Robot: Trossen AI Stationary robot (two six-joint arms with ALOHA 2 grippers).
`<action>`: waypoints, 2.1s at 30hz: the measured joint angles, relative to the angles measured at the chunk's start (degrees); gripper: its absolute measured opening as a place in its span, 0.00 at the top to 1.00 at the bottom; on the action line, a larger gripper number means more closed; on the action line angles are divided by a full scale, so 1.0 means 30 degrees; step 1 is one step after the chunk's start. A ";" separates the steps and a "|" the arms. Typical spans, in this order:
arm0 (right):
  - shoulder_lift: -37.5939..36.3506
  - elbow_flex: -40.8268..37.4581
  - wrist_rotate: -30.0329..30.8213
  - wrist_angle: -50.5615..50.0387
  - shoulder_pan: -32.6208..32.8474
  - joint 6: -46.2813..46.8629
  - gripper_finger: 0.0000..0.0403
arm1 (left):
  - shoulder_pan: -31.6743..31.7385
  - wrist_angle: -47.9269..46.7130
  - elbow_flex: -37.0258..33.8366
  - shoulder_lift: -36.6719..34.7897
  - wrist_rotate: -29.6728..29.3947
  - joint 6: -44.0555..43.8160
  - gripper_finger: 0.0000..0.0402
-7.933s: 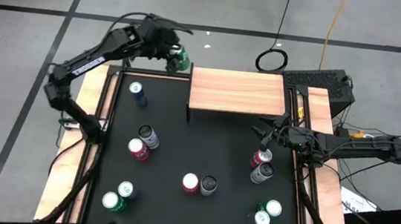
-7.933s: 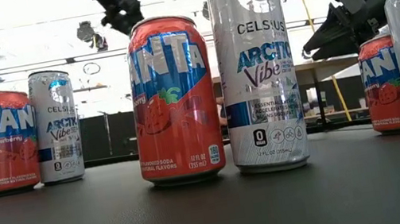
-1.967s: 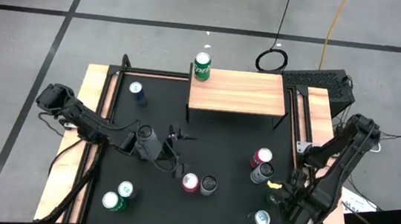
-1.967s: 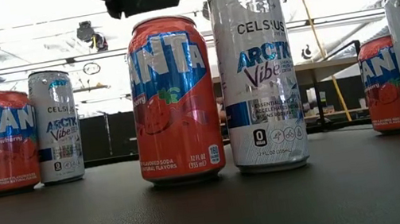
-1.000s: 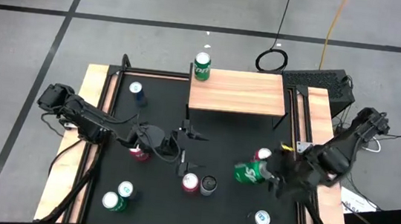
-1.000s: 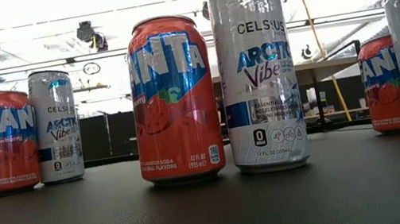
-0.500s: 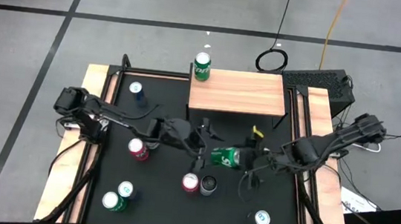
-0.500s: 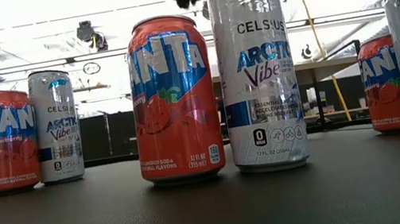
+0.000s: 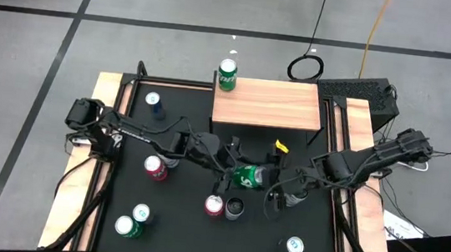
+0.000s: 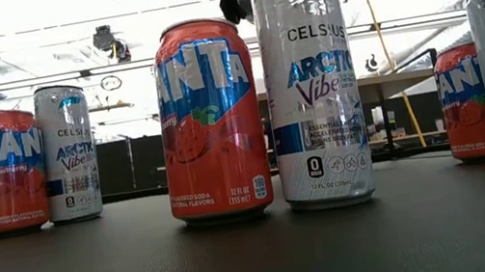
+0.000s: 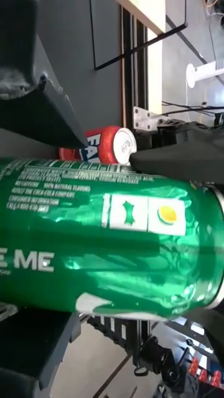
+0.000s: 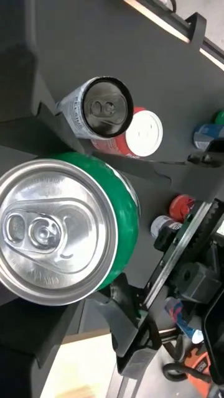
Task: Place canned beverage on shelf
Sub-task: Put the right green soda can on the shelf
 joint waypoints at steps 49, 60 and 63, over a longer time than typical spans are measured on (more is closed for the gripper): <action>-0.5939 -1.0822 0.8231 2.0138 -0.1515 -0.1948 0.12 | 0.4158 1.2264 -0.5384 -0.0474 -0.2354 0.0504 0.27; -0.4944 -1.1701 0.0074 2.2749 -0.4930 0.0514 0.12 | 0.3246 1.2219 -0.5384 -0.0452 -0.2321 0.0635 0.27; -0.3999 -1.1701 0.0105 2.3965 -0.5023 0.0348 0.12 | 0.3202 1.2294 -0.5391 -0.0452 -0.2332 0.0628 0.27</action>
